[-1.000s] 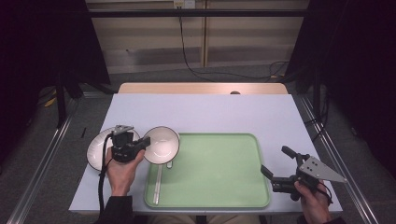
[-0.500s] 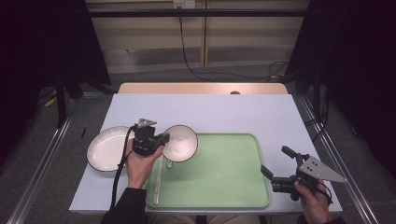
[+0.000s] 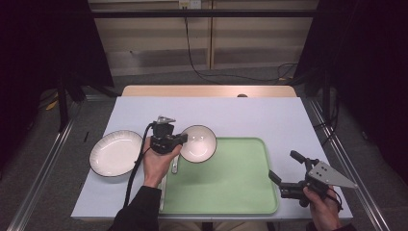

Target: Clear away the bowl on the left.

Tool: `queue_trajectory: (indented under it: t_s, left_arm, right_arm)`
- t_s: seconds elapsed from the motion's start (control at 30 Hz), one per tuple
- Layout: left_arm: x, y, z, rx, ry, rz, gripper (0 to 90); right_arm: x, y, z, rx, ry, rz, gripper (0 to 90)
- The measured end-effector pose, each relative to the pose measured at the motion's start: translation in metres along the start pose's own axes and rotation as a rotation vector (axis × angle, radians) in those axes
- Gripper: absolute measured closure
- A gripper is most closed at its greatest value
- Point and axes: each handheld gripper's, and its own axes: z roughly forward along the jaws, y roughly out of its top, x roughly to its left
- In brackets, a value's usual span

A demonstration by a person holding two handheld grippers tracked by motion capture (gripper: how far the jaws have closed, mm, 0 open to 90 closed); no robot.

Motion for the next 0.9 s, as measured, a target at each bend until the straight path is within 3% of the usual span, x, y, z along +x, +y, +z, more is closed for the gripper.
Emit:
queue_trajectory:
  t_s: [0.6, 0.9]
  left_arm:
    - [-0.024, 0.027, 0.040, 0.075, -0.073, 0.050, 82.1]
    - [-0.039, 0.028, 0.065, 0.122, -0.099, 0.056, 82.0]
  right_arm:
    - [0.000, 0.000, 0.000, 0.000, 0.001, -0.002, 0.5]
    - [0.000, 0.000, -0.001, -0.002, -0.005, 0.002, 0.5]
